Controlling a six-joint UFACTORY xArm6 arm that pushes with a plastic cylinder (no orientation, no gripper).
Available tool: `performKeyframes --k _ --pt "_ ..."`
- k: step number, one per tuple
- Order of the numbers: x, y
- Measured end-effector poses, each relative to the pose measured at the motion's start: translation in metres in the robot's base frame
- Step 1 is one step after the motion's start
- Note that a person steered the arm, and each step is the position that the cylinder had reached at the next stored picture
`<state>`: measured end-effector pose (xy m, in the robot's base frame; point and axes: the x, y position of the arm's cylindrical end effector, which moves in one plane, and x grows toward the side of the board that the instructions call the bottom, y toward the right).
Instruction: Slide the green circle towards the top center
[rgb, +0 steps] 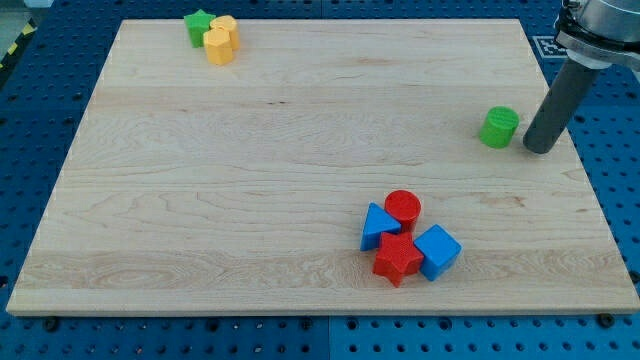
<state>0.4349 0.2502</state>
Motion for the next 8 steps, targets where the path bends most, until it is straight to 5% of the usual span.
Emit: performKeyframes --k 3,8 --pt "-0.011 -0.046" --pt "-0.09 -0.086"
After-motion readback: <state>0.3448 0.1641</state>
